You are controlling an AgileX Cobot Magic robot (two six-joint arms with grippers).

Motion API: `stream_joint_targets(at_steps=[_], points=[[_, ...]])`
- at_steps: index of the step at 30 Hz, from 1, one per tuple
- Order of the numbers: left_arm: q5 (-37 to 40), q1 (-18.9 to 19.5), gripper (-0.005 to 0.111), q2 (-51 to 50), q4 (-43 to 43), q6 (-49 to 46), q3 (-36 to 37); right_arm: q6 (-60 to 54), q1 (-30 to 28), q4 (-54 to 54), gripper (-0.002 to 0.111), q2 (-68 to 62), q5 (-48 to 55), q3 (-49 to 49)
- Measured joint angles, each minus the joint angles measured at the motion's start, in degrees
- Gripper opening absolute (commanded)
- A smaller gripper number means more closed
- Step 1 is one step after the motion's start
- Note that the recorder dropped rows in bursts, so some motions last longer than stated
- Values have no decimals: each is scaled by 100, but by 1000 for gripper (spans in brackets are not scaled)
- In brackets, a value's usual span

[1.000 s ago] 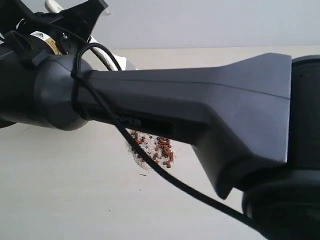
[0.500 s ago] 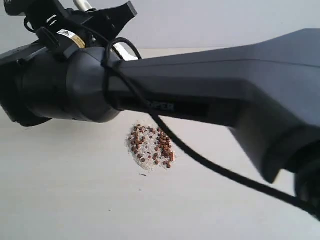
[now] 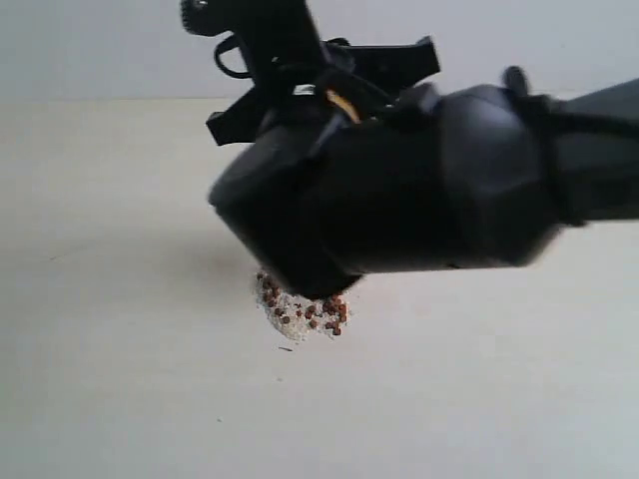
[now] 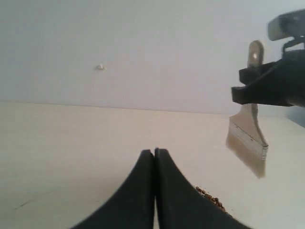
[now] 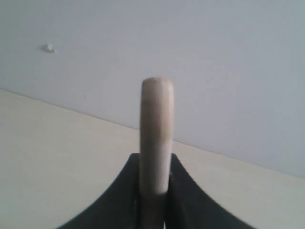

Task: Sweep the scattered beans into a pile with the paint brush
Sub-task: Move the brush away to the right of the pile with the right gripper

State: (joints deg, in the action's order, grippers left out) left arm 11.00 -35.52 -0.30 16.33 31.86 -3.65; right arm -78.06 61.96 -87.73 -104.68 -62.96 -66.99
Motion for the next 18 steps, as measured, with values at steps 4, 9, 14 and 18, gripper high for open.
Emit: stream_joint_targets(at_steps=[4,9,14,18], points=[[0,0,0,0,0,0,0,854,-55,657,0,954,250,1145],[0,0,0,0,0,0,0,1341,-596,1312,0,2352,1404,2376],[0,0,0,0,0,0,0,1591,-1457,2176,0,3286,2676,3046],[0,0,0,0,0,0,0,2904,-1678,3648,0,3569,3155,3570]])
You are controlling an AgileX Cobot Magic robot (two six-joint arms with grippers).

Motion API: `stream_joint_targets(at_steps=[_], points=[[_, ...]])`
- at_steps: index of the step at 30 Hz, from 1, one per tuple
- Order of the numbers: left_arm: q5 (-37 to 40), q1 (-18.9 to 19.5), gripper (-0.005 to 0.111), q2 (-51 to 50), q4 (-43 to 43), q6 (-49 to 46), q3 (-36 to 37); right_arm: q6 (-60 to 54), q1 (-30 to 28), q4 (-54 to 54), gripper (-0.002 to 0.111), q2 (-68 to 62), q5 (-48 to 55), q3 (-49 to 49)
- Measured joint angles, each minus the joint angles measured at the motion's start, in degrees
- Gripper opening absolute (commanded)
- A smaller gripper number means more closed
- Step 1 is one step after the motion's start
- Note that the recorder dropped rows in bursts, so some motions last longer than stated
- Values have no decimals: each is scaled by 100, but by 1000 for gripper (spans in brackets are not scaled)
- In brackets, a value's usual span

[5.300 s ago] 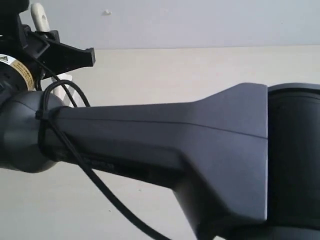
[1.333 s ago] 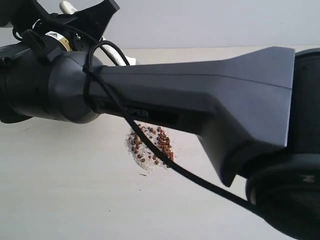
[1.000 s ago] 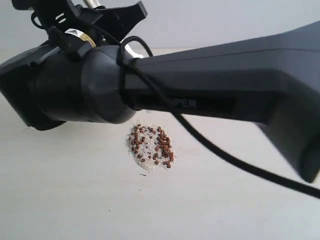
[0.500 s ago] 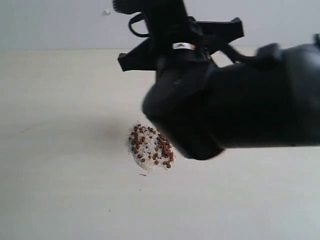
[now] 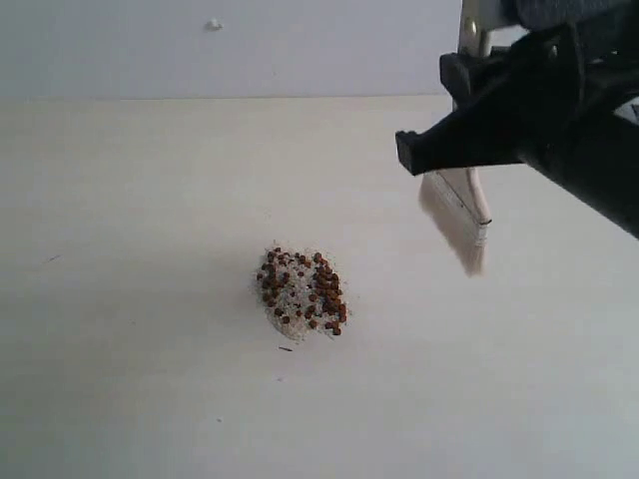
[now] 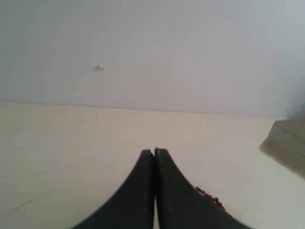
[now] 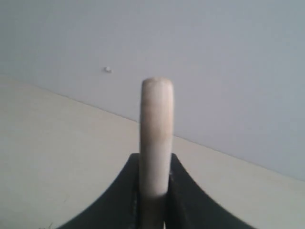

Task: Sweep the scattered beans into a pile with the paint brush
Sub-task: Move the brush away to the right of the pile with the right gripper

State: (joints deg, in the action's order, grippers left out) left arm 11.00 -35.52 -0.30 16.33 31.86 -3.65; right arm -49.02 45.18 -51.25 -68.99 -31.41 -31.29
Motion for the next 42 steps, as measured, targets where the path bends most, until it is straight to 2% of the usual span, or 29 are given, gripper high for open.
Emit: stream_joint_targets(at_steps=[3,7,10,13,22,29,34,37,40,42], points=[[0,0,0,0,0,0,0,899,-22,1247,0,295,-21,610],[0,0,0,0,0,0,0,1697,-33,2399,0,987,-34,1187],[0,0,0,0,0,0,0,1891,-33,2590,0,1584,-229,1647],[0,0,0,0,0,0,0,2180,-33,2498,0,1987,-851,2188],[0,0,0,0,0,0,0,3848,-33,3740,0,2049,-1029,2500],[0,0,0,0,0,0,0,4001,-33,3751,0,2049,-955,2500],[0,0,0,0,0,0,0,3524,-33,3521,0,2049,-1107,2500],[0,0,0,0,0,0,0,2941,-33,2819,0,2049,-1222,2500],[0,0,0,0,0,0,0,2321,-33,1618,0,2037,-1329,2500],[0,0,0,0,0,0,0,2063,-33,1327,0,1976,-1466,2500]])
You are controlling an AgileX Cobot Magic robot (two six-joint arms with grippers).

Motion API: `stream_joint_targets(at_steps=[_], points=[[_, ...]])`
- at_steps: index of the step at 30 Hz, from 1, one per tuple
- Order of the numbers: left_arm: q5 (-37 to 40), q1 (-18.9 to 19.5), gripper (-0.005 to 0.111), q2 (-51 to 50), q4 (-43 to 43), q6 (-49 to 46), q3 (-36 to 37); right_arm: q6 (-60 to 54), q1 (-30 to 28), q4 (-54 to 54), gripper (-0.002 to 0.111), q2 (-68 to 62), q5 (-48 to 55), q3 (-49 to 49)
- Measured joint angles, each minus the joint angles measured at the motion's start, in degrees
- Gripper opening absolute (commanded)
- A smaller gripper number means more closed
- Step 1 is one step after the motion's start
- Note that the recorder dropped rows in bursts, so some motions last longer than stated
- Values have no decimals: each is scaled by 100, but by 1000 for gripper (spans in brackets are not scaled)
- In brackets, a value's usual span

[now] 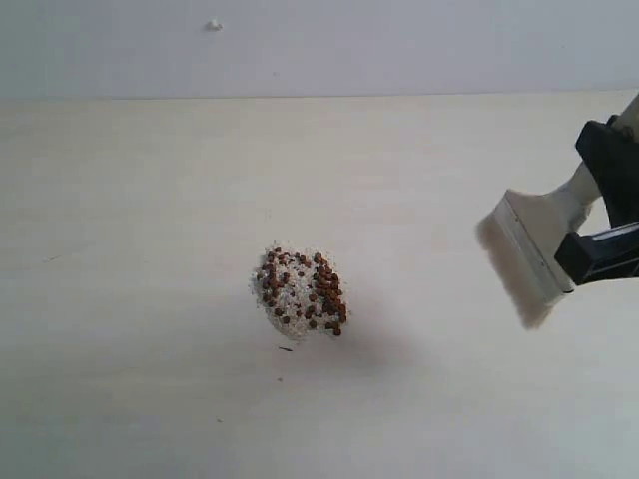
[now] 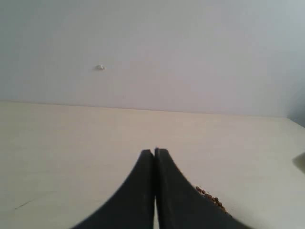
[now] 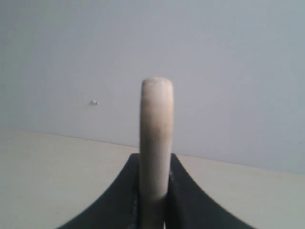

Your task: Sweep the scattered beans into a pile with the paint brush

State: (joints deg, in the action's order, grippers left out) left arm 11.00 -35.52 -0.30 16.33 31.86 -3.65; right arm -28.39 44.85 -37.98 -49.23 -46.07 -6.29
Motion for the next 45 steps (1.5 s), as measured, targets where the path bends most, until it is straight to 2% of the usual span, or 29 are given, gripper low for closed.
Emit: stream_joint_targets(at_steps=[9,13,16,20,24,33,41,45], points=[[0,0,0,0,0,0,0,128,0,460,0,-110,-559,393],[0,0,0,0,0,0,0,405,0,504,0,109,-194,603],[0,0,0,0,0,0,0,609,0,939,0,340,108,603],[0,0,0,0,0,0,0,763,0,1225,0,520,48,591],[0,0,0,0,0,0,0,664,0,1252,0,274,304,181],[0,0,0,0,0,0,0,160,-124,1514,0,-1323,504,-1233],[0,0,0,0,0,0,0,717,-735,2830,0,-1660,1929,-1464],[0,0,0,0,0,0,0,1707,-876,4276,0,-1332,2781,-1464]])
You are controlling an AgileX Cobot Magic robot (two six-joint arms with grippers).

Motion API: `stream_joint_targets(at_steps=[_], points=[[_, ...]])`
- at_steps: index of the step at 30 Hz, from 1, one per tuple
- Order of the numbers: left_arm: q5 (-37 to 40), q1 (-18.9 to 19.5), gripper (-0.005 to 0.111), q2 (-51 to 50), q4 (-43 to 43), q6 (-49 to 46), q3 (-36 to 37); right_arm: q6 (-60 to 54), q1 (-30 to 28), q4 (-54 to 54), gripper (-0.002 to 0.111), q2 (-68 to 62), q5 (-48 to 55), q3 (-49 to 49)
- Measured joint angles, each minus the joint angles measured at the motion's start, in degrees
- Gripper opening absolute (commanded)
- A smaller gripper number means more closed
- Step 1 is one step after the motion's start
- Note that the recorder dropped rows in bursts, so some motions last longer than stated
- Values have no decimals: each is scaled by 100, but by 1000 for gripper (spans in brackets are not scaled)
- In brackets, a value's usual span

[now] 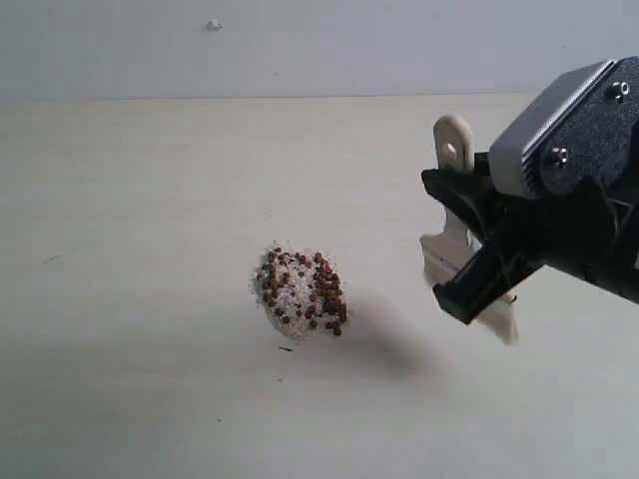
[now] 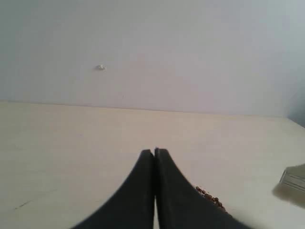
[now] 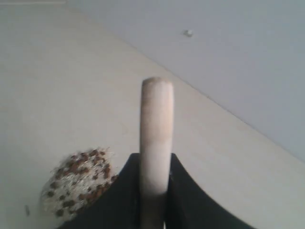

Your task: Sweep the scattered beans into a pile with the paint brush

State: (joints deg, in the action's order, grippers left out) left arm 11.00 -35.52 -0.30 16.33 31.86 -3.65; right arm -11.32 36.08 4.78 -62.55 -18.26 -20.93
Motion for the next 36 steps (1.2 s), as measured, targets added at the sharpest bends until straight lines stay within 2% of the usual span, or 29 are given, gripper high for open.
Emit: stream_joint_targets(at_steps=[3,6,13,19,26,36], points=[[0,0,0,0,0,0,0,1182,-10,1267,0,333,233,0],[0,0,0,0,0,0,0,1886,-10,1904,0,799,241,85],[0,0,0,0,0,0,0,2170,-10,1877,0,2086,-139,657],[0,0,0,0,0,-12,0,2648,-10,2088,0,2014,-252,722],[0,0,0,0,0,-12,0,4310,-10,3943,0,1645,-261,735],[0,0,0,0,0,-12,0,4598,-10,3961,0,1648,-305,735]])
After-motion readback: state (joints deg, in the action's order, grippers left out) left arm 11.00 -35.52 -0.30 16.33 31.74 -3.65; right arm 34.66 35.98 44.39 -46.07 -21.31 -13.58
